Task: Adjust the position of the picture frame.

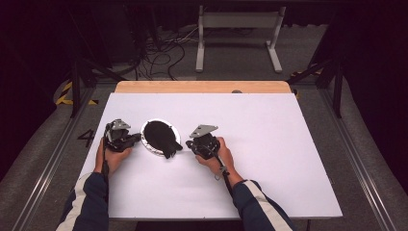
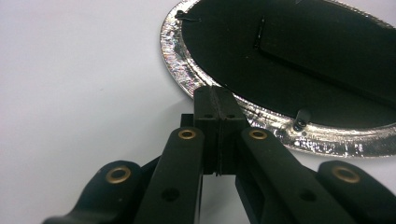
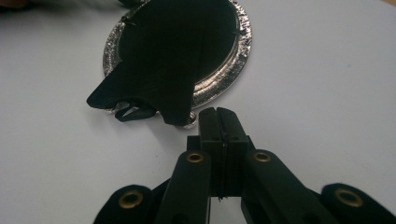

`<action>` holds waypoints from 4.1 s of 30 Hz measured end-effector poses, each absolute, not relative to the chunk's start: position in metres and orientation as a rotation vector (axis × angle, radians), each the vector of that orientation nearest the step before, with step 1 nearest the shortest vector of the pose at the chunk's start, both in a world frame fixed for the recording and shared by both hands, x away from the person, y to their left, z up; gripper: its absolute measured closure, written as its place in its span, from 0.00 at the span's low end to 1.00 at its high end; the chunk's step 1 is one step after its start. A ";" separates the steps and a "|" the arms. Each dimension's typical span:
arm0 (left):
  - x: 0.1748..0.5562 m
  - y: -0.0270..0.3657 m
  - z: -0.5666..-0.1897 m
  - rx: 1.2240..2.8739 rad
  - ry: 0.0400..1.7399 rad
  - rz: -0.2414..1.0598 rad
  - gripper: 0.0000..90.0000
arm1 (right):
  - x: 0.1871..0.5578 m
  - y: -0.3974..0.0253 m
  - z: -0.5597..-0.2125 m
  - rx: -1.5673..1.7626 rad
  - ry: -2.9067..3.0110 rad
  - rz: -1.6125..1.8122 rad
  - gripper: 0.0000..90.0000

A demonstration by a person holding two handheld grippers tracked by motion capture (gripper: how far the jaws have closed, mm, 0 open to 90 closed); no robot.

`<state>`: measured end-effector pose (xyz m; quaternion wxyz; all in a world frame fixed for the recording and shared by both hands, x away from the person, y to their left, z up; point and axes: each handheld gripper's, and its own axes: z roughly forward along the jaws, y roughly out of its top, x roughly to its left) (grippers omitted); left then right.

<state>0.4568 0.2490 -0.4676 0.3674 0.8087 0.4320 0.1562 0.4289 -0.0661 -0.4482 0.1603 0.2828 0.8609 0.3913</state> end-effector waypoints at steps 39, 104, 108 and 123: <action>0.431 0.156 -0.466 2.184 0.824 0.246 1.00 | 0.380 -0.120 -0.459 0.818 2.535 1.103 1.00; 0.416 0.101 -0.465 2.246 0.596 0.188 1.00 | 0.330 -0.172 -0.457 0.856 2.540 1.066 1.00; 0.416 0.100 -0.465 2.253 0.589 0.196 1.00 | 0.330 -0.173 -0.457 0.855 2.543 1.065 1.00; 0.404 0.109 -0.458 2.247 0.564 0.198 0.94 | 0.329 -0.173 -0.457 0.843 2.546 1.061 1.00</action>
